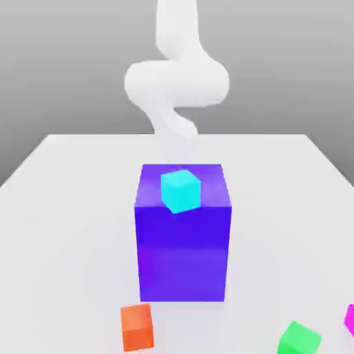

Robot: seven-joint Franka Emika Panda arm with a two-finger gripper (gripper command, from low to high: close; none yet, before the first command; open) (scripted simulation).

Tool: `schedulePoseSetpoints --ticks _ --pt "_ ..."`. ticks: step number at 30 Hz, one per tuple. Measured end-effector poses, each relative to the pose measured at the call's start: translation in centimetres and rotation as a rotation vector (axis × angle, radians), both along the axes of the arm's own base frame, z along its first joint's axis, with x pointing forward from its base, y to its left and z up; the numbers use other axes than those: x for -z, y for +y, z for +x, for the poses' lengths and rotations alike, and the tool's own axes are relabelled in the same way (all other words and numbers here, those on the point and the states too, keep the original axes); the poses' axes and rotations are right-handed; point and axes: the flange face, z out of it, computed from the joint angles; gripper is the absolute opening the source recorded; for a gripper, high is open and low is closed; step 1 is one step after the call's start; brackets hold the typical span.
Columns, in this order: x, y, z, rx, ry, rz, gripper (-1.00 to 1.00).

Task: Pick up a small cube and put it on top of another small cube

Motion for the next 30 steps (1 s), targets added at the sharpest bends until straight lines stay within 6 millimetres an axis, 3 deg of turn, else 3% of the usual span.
schedulePoseSetpoints --ticks 8,15,20,25,30 --pt "10.4 7.5 8.4 -0.399 0.168 -0.126 0.0" --pt "21.1 15.7 12.0 -0.739 0.288 -0.254 0.0" --pt "29.5 22.6 11.8 -1.003 0.359 -0.363 0.0" --pt "38.1 26.8 10.8 -1.227 0.43 -0.475 0.0" --pt "46.6 30.7 8.0 -1.468 0.492 -0.605 0.0"
